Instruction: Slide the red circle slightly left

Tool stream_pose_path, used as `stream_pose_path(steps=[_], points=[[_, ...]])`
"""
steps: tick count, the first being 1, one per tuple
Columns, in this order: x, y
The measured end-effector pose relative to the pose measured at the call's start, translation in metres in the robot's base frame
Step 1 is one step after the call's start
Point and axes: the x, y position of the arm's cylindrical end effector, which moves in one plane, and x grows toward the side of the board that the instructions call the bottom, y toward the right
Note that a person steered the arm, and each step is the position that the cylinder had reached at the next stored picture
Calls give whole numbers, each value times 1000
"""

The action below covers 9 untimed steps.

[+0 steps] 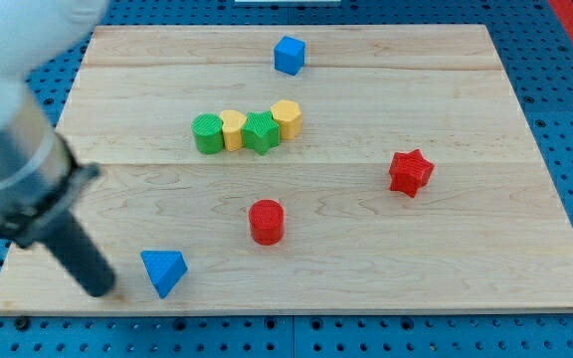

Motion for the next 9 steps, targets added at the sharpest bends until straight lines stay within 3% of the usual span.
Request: stream_pose_path(steps=[3, 5, 6, 8, 9], points=[[2, 78], [-21, 194], [-60, 191], [-70, 129], [-74, 139]])
